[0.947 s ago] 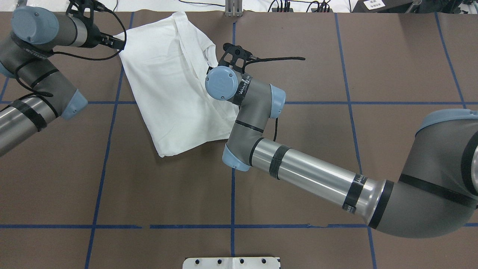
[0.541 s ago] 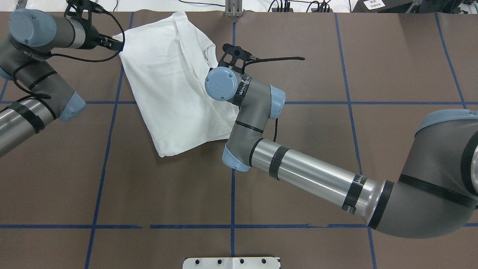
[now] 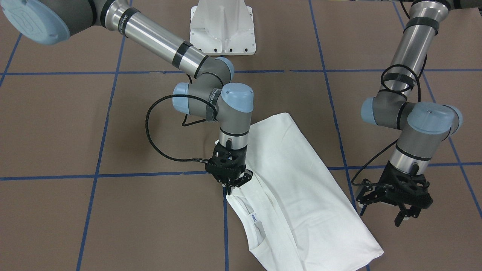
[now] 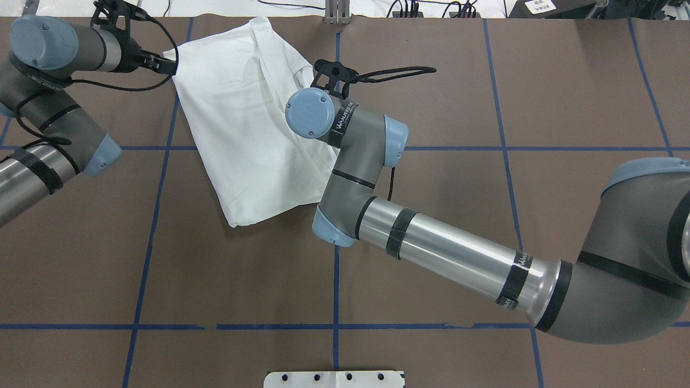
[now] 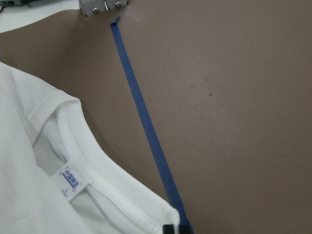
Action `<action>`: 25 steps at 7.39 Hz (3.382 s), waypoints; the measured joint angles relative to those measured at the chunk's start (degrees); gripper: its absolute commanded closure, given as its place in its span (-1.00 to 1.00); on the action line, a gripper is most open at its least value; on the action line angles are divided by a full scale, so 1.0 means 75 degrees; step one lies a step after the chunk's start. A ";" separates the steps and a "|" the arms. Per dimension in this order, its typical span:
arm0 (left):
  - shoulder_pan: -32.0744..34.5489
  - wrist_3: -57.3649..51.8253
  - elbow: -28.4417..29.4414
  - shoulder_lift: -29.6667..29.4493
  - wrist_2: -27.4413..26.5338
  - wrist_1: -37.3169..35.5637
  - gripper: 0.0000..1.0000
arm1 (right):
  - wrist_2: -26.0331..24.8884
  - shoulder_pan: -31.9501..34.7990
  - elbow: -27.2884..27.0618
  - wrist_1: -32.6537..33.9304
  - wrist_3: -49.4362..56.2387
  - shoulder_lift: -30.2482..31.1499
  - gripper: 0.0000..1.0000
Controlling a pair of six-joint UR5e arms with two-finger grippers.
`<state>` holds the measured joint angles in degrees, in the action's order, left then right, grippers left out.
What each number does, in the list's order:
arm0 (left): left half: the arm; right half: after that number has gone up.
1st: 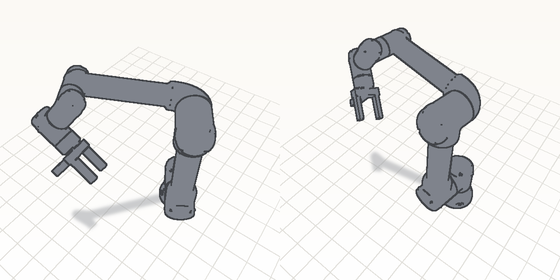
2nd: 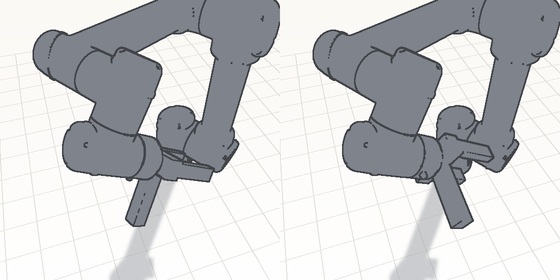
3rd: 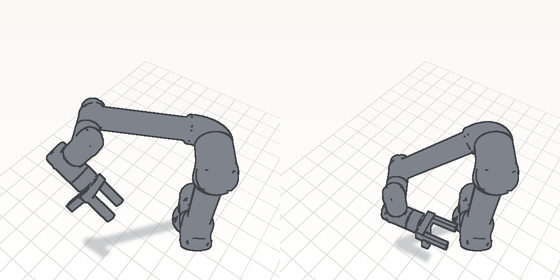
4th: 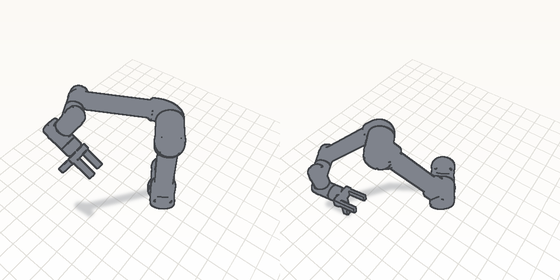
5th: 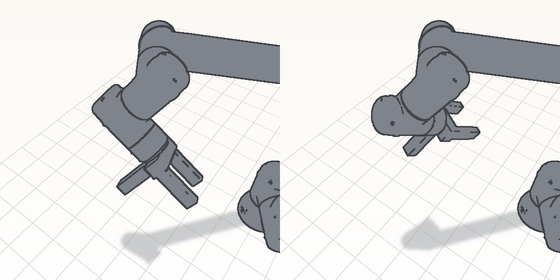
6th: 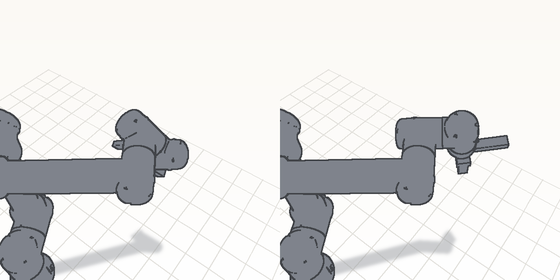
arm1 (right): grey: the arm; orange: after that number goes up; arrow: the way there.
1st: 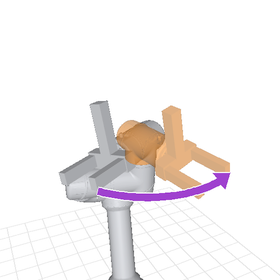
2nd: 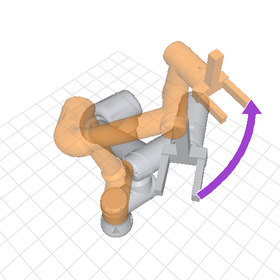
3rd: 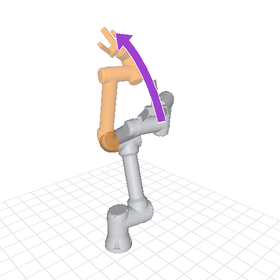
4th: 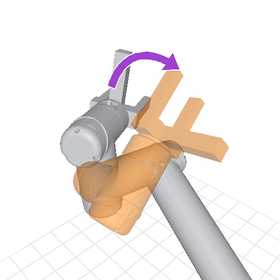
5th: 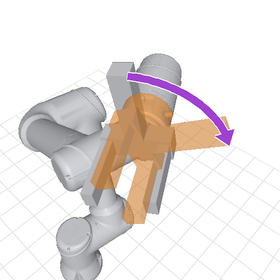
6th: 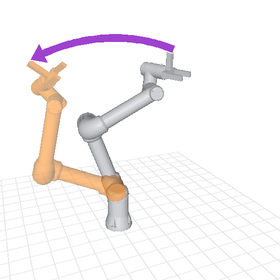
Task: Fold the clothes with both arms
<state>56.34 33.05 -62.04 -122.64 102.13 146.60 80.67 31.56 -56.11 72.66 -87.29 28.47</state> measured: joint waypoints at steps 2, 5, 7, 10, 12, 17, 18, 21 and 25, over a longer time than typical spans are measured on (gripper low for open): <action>-0.0009 0.0000 -0.0049 0.0020 0.0000 0.0001 -1.00 | 0.0108 -0.0119 -0.2411 0.1355 0.0006 0.1304 1.00; -0.0014 0.0000 -0.0130 0.0035 0.0000 0.0001 -1.00 | 0.0054 -0.0476 -0.5085 0.2218 0.0000 0.3224 -0.99; -0.0012 0.0000 -0.0194 0.0043 0.0000 0.0001 -1.00 | -0.0199 -0.0668 -0.5420 0.2311 0.0022 0.3428 -1.00; -0.0012 0.0000 -0.0274 0.0091 0.0003 0.0001 -1.00 | -0.0305 -0.0429 -0.4302 0.2286 0.0517 0.2277 -1.00; -0.0018 0.0005 -0.0281 0.0104 0.0001 0.0001 -1.00 | -0.0281 -0.0331 -0.2645 0.2273 0.1080 0.1108 -1.00; -0.0061 0.0008 -0.0294 0.0110 0.0064 0.0001 -1.00 | -0.0058 -0.0431 -0.1462 0.2816 0.2227 0.0670 -1.00; -0.0063 0.0010 -0.0300 0.0110 0.0089 0.0001 -1.00 | -0.0050 -0.0460 -0.1457 0.3040 0.2378 0.0670 -1.00; -0.0077 0.0001 -0.0315 0.0110 0.0115 0.0001 -1.00 | -0.0053 -0.0350 -0.1789 0.4379 0.3418 0.0802 -1.00; -0.0093 0.0001 -0.0403 0.0212 0.0117 0.0006 -1.00 | -0.0072 0.0102 -0.4292 0.4926 0.4677 0.3083 -1.00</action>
<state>55.64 33.06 -65.06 -121.05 103.01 146.64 80.13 32.33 -88.30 109.60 -52.22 51.59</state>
